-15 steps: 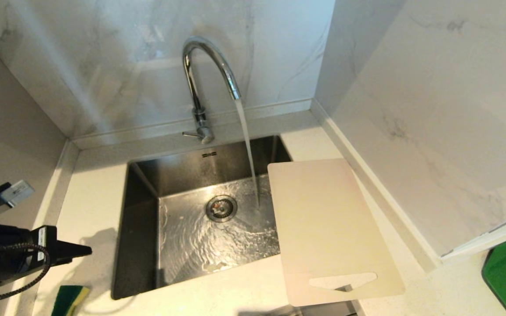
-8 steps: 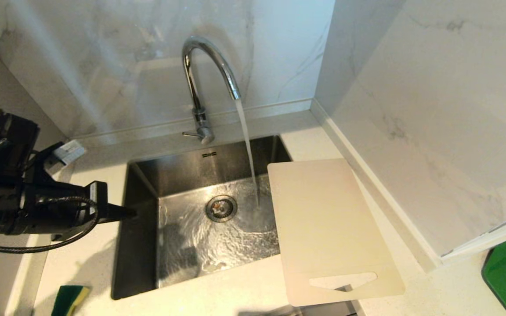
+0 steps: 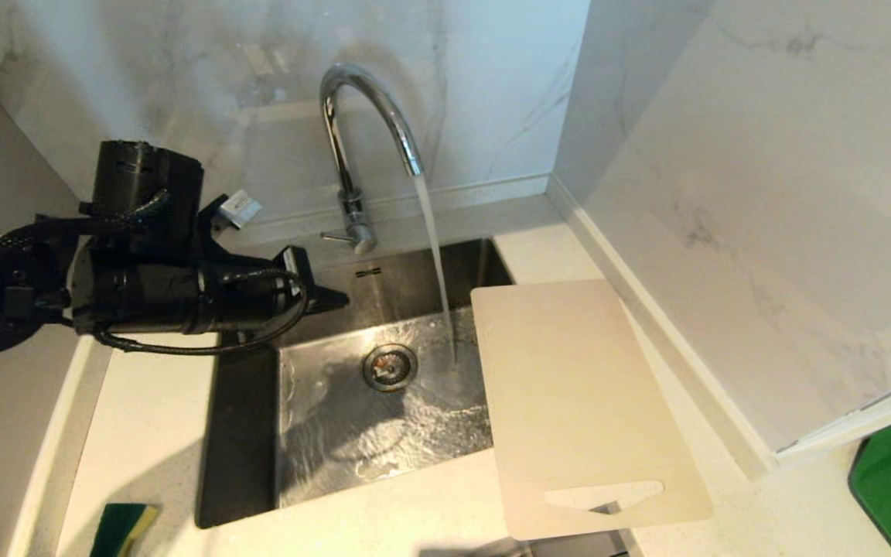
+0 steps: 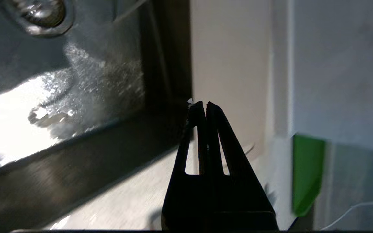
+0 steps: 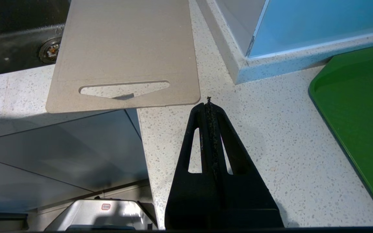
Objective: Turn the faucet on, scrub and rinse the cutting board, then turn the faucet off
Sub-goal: Turn off the tap
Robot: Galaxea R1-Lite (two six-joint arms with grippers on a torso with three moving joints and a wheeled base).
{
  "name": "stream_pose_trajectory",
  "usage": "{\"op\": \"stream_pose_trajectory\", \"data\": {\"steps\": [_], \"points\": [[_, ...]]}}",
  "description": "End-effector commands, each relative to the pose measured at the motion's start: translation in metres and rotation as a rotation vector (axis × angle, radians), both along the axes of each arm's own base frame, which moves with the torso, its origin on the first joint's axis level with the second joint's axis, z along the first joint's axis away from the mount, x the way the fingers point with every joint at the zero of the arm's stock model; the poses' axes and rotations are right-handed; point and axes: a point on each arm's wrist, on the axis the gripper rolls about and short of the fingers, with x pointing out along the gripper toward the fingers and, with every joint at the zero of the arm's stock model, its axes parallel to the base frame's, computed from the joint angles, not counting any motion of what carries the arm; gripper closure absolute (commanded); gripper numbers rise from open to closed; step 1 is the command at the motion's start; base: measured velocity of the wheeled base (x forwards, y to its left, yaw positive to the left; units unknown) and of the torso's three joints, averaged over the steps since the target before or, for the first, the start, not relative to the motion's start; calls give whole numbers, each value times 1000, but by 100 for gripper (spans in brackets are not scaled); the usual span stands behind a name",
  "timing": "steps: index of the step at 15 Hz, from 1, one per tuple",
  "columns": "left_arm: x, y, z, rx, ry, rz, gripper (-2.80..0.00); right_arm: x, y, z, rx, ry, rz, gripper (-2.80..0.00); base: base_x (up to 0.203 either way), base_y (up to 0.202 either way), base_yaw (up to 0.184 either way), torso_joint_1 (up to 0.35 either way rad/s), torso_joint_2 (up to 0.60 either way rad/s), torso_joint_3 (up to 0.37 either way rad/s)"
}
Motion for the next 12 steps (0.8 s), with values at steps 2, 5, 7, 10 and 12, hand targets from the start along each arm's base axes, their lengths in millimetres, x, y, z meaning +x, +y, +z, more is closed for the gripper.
{"op": "stream_pose_trajectory", "data": {"steps": [2, 5, 7, 10, 12], "points": [[34, 8, -6, -132, -69, 92, 0, 0, 0, 0, -1, 1, 1, 0, 0, 0, 0, 0, 0, 0], [55, 3, -1, -324, -205, 132, 0, 0, 0, 0, -1, 1, 1, 0, 0, 0, 0, 0, 0, 0], [75, -6, -17, -376, -282, 160, 0, 0, 0, 0, -1, 1, -1, 0, 0, 0, 0, 0, 0, 0], [97, -12, -46, -388, -314, 190, 0, 0, 0, 0, -1, 1, 1, 0, 0, 0, 0, 0, 0, 0], [111, -7, -59, -409, -365, 203, 0, 0, 0, 0, -1, 1, 1, 0, 0, 0, 0, 0, 0, 0]]}}
